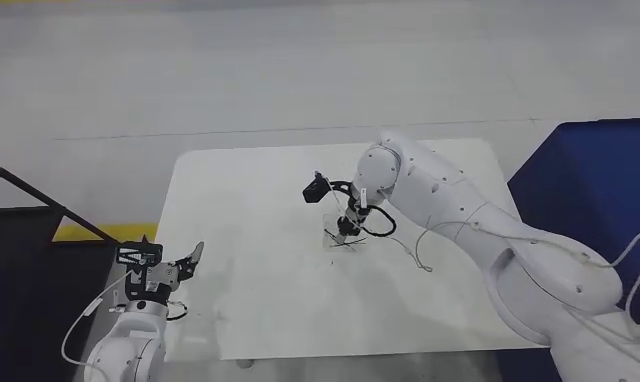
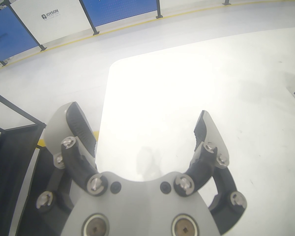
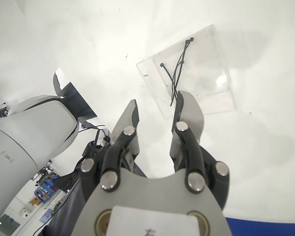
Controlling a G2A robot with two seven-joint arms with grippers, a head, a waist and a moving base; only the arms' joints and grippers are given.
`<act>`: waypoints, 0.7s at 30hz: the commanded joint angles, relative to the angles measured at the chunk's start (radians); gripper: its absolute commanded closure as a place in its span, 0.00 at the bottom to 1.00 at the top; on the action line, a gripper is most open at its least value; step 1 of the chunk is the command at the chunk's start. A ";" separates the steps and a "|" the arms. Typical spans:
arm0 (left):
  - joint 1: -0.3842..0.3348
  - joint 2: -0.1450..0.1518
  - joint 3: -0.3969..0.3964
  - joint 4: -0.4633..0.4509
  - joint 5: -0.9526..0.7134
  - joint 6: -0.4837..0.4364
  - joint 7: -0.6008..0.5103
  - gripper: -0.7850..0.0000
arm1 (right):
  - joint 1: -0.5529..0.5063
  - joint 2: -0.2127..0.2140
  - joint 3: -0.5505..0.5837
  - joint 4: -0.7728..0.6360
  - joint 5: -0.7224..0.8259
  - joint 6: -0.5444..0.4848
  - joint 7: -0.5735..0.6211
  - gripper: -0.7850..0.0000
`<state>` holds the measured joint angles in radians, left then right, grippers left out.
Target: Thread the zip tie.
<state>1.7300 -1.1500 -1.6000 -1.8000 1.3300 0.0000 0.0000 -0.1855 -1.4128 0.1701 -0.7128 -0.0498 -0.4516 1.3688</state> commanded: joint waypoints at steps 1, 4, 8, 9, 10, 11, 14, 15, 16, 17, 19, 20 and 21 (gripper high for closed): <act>0.000 0.000 0.000 0.000 0.000 0.000 0.000 0.00 | -0.011 -0.011 0.000 0.021 -0.019 -0.010 -0.009 0.73; 0.000 0.000 0.000 0.000 0.000 0.000 0.000 0.00 | -0.022 -0.025 0.000 0.053 -0.032 -0.033 -0.033 0.73; 0.000 0.000 0.000 0.000 0.000 0.000 0.000 0.00 | -0.026 -0.043 0.000 0.092 -0.045 -0.049 -0.049 0.73; 0.000 0.000 0.000 0.000 0.000 0.000 0.000 0.00 | -0.026 -0.048 0.000 0.100 -0.049 -0.052 -0.052 0.73; 0.000 0.000 0.000 0.000 0.000 0.000 0.000 0.00 | -0.026 -0.052 0.000 0.109 -0.053 -0.056 -0.055 0.73; 0.000 0.000 0.000 0.000 0.000 0.000 0.000 0.00 | -0.027 -0.056 0.000 0.117 -0.058 -0.060 -0.060 0.73; 0.000 0.000 0.000 0.000 0.000 0.000 0.000 0.00 | -0.030 -0.068 0.000 0.137 -0.071 -0.070 -0.070 0.74; 0.000 0.000 0.000 0.000 0.000 0.000 0.000 0.00 | -0.031 -0.072 0.000 0.144 -0.073 -0.073 -0.073 0.74; 0.000 0.000 0.000 0.000 0.000 0.000 0.000 0.00 | -0.032 -0.076 0.000 0.152 -0.077 -0.075 -0.075 0.75; 0.000 0.000 0.000 0.000 0.000 0.000 0.000 0.00 | -0.033 -0.080 0.000 0.157 -0.080 -0.078 -0.078 0.75; 0.000 0.000 0.000 0.000 0.000 0.000 0.000 0.00 | -0.036 -0.089 0.000 0.166 -0.086 -0.087 -0.087 0.75; 0.000 0.000 0.000 0.000 0.000 0.000 0.000 0.00 | -0.038 -0.093 0.000 0.168 -0.099 -0.091 -0.091 0.75; 0.000 0.000 0.000 0.000 0.000 0.000 0.000 0.00 | -0.040 -0.097 0.000 0.170 -0.110 -0.099 -0.098 0.74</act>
<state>1.7300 -1.1500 -1.6000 -1.8000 1.3300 0.0000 0.0000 -0.2232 -1.5055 0.1700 -0.5445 -0.1466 -0.5430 1.2777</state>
